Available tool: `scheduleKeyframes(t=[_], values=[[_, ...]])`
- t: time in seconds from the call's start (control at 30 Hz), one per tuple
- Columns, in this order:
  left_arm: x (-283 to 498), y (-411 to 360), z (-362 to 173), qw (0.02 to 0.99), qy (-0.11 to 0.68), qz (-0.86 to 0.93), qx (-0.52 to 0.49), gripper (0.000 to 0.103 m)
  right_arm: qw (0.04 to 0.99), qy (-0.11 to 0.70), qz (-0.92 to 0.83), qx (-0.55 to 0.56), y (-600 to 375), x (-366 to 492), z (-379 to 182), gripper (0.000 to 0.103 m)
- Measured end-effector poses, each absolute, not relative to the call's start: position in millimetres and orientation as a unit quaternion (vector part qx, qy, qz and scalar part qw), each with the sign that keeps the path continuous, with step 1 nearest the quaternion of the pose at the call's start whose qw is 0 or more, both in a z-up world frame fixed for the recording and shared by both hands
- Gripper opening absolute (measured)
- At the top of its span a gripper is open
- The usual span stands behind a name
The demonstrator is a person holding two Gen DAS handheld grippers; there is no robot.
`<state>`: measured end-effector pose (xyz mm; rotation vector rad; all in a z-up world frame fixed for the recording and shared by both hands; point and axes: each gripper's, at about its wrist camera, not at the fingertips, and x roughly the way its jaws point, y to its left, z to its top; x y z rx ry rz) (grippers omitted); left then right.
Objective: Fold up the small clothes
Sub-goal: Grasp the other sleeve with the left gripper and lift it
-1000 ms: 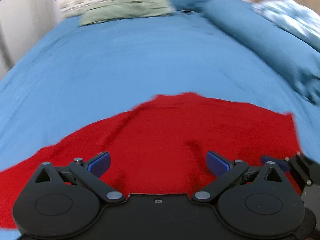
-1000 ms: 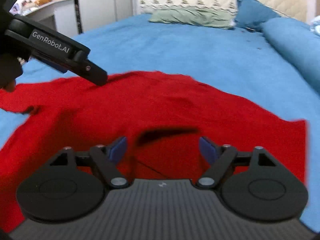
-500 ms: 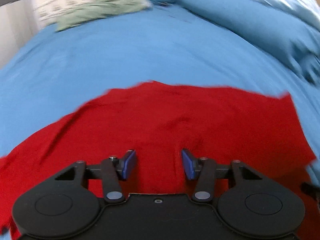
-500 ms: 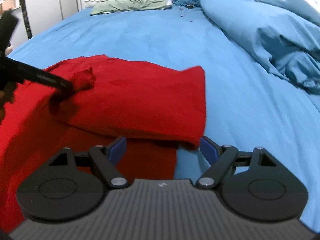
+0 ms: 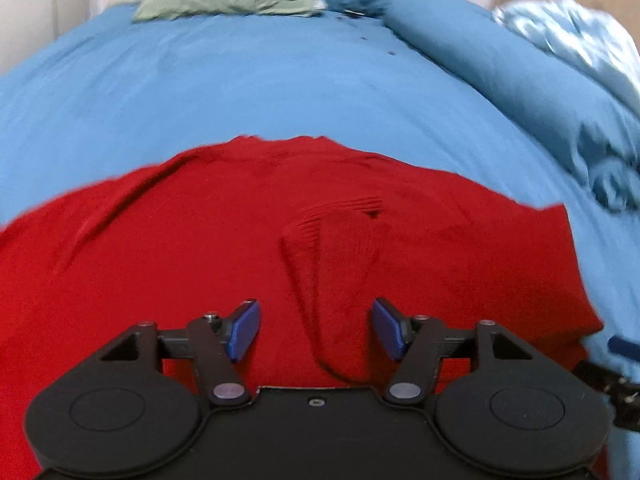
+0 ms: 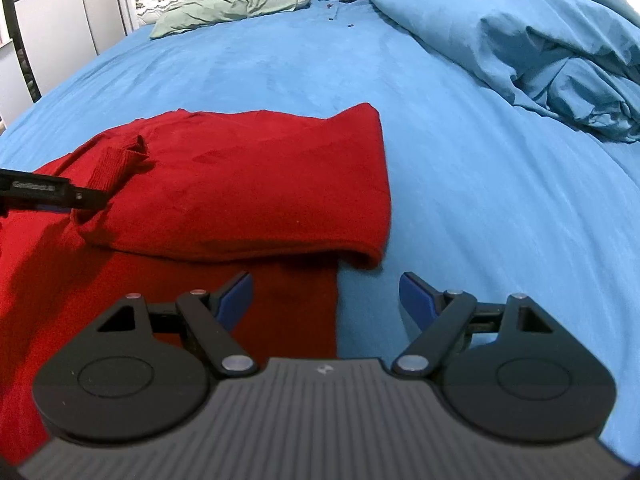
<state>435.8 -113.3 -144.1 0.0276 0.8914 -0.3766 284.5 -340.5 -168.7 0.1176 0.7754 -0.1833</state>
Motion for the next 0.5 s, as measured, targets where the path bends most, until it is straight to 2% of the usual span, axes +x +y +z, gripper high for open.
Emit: scheduleKeyframes(t=[0.07, 0.17, 0.23, 0.27, 0.3, 0.33, 0.5], values=[[439.5, -126.1, -145.6, 0.886, 0.421, -0.187, 0.042, 0.065, 0.920, 0.378, -0.089, 0.057, -339.9, 284.8, -168.9, 0.096], [450.3, -141.0, -154.2, 0.885, 0.414, -0.194, 0.090, 0.056, 0.920, 0.378, -0.087, 0.055, -338.1, 286.1, -168.8, 0.096], [454.1, -144.1, -155.4, 0.885, 0.410, -0.195, 0.102, 0.039, 0.920, 0.377, -0.089, 0.055, -337.5, 287.7, -168.7, 0.096], [455.2, -140.7, -153.5, 0.888, 0.407, -0.189, 0.097, 0.035, 0.921, 0.376, -0.090, 0.056, -337.2, 288.3, -168.6, 0.096], [454.4, -133.7, -151.1, 0.892, 0.405, -0.179, 0.088, 0.027, 0.921, 0.375, -0.091, 0.059, -337.3, 288.6, -168.4, 0.096], [454.1, -125.8, -148.2, 0.898, 0.402, -0.163, 0.076, 0.024, 0.921, 0.373, -0.091, 0.062, -337.2, 288.9, -168.4, 0.096], [446.0, -76.8, -147.3, 0.905, 0.409, -0.116, -0.009, 0.025, 0.921, 0.373, -0.090, 0.065, -337.5, 289.9, -168.6, 0.096]])
